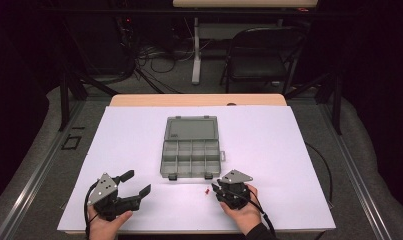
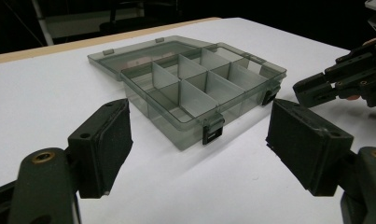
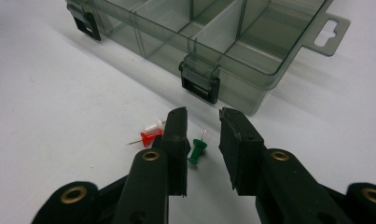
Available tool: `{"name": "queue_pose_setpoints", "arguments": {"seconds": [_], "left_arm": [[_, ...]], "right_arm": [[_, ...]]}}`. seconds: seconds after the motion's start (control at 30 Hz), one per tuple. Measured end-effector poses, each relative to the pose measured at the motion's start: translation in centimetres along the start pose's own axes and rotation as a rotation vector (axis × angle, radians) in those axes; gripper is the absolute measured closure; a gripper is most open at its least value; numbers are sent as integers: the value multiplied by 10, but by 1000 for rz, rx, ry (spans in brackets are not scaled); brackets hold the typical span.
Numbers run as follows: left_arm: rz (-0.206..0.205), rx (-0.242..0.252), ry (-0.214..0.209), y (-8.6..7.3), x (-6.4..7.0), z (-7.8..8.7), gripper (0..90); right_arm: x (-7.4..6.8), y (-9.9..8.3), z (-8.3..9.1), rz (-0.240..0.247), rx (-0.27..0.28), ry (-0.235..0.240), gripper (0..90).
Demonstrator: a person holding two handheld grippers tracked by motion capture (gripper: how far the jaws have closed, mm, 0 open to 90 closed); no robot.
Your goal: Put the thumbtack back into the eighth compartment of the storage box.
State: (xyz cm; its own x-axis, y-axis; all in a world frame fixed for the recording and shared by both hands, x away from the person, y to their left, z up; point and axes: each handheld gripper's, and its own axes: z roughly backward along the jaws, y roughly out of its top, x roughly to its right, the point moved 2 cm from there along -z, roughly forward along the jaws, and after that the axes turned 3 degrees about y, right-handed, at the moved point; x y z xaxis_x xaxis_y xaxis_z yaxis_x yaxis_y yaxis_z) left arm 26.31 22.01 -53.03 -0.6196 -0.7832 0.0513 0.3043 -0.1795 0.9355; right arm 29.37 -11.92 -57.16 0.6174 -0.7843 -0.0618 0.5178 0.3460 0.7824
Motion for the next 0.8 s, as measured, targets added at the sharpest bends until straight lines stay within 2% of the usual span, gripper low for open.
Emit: {"name": "queue_pose_setpoints", "arguments": {"seconds": [0.07,0.23,0.53,0.8], "left_arm": [[1,-1,-3,0,0,0,219],[1,-2,-7,0,0,0,223],[-3,-1,-10,0,0,0,223],[-3,-2,-10,0,0,0,223]], "right_arm": [[0,-1,-3,2,-26,4,730],[0,-3,-5,-6,-52,0,757],[3,-4,-4,-25,-57,1,844],[4,-4,-2,-44,-50,11,849]]}}
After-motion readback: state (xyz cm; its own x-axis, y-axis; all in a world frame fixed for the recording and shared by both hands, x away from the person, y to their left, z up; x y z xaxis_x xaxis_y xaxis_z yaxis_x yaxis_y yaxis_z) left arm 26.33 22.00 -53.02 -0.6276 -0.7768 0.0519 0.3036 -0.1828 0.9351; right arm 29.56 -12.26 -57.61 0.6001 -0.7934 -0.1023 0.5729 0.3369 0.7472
